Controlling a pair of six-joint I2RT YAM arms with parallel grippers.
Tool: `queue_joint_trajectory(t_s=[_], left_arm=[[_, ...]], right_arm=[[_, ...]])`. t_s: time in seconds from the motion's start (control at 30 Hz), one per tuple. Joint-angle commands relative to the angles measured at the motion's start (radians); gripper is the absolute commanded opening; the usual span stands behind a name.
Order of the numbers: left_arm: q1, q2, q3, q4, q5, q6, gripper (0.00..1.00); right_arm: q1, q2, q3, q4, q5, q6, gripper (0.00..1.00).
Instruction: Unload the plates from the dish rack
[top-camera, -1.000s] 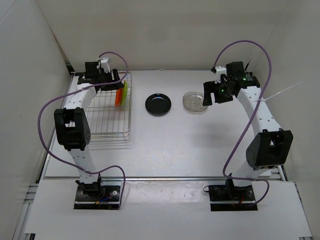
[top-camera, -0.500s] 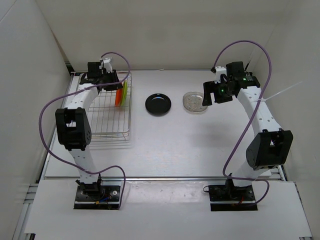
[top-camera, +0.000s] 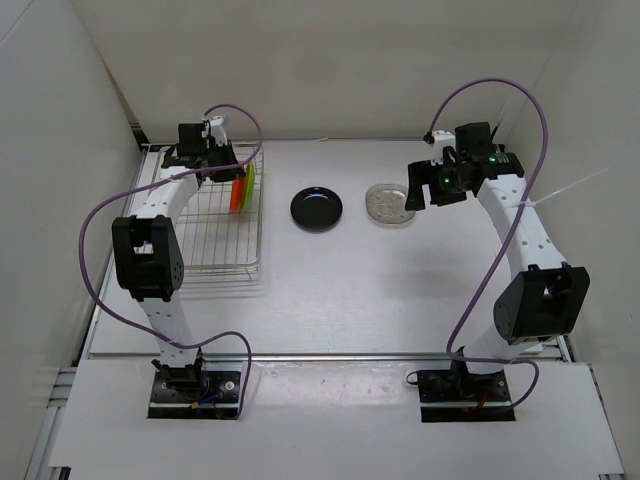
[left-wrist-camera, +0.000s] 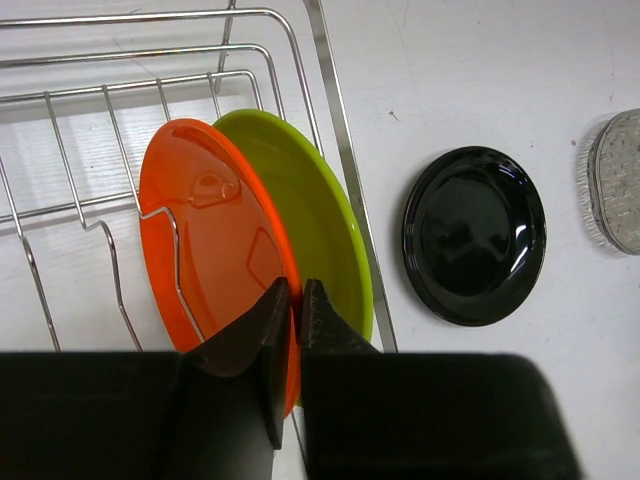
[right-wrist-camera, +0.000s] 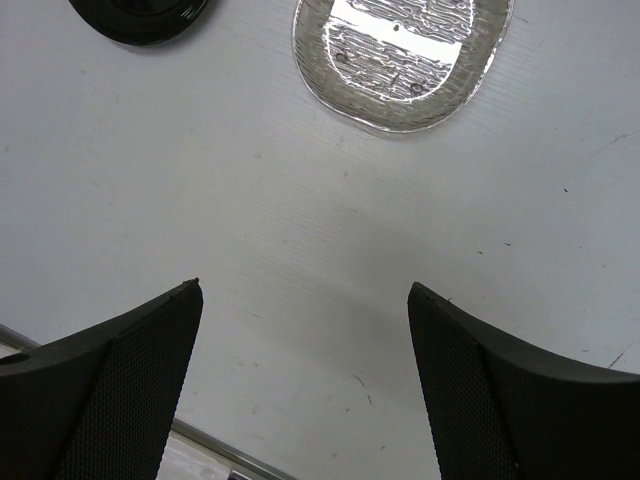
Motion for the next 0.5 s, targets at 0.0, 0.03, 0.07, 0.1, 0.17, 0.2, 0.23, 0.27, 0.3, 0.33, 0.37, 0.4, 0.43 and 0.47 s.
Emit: queue_joint_trajectory(t_s=[0.0,0.03,0.07,0.1,0.17,0.2,0.23,0.27,0.3,0.33,0.37,0.4,0.43,0.47], left_arm=[[0.005,-0.005,0.023,-0.024,-0.06,0.008,0.15],[0.005,-0.005,0.023,-0.035,-0.069,0.008,0.11],[0.005,0.006,0.037,-0.052,-0.069,0.008,0.11],[0.005,0.006,0.037,-0.061,-0.069,0.008,0.11],[0.005,0.006,0.063,-0.084,-0.069,0.017,0.11],[0.005,-0.003,0.063,-0.084,-0.069,0.017,0.11],[0.005,-0.02,0.063,-0.093,-0.069,0.017,0.11],[0.005,-0.029,0.075,-0.094,-0.069,0.017,0.11],[0.005,-0.039,0.087,-0.11,-0.069,0.017,0.11],[0.005,-0.048,0.087,-0.126,-0.078,0.017,0.11],[0.005,-0.065,0.102,-0.136,-0.078,0.017,0.11],[0.005,-0.065,0.121,-0.147,-0.078,0.017,0.11],[0.005,-0.089,0.121,-0.17,-0.078,0.017,0.11],[0.005,-0.1,0.138,-0.185,-0.078,0.017,0.11]], right_arm=[[-0.002,-0.038,0.004,0.018,-0.018,0.004,0.86],[-0.002,-0.038,0.004,0.018,-0.018,0.004,0.86],[-0.002,-0.038,0.004,0.018,-0.018,0.004,0.86],[-0.002,-0.038,0.004,0.018,-0.018,0.004,0.86],[-0.002,-0.038,0.004,0.018,-0.018,0.004,0.86],[-0.002,-0.047,0.004,0.018,-0.018,0.004,0.86],[-0.002,-0.047,0.004,0.018,-0.018,0.004,0.86],[-0.002,-0.047,0.004,0.018,-0.018,0.004,0.86],[-0.002,-0.047,0.004,0.018,-0.018,0.013,0.86],[-0.002,-0.047,0.004,0.018,-0.018,0.013,0.86],[-0.002,-0.047,0.004,0.018,-0.018,0.013,0.86],[-0.002,-0.056,0.004,0.018,-0.018,0.013,0.86],[-0.002,-0.057,0.004,0.018,-0.018,0.013,0.86],[-0.002,-0.057,0.004,0.018,-0.018,0.013,0.86]])
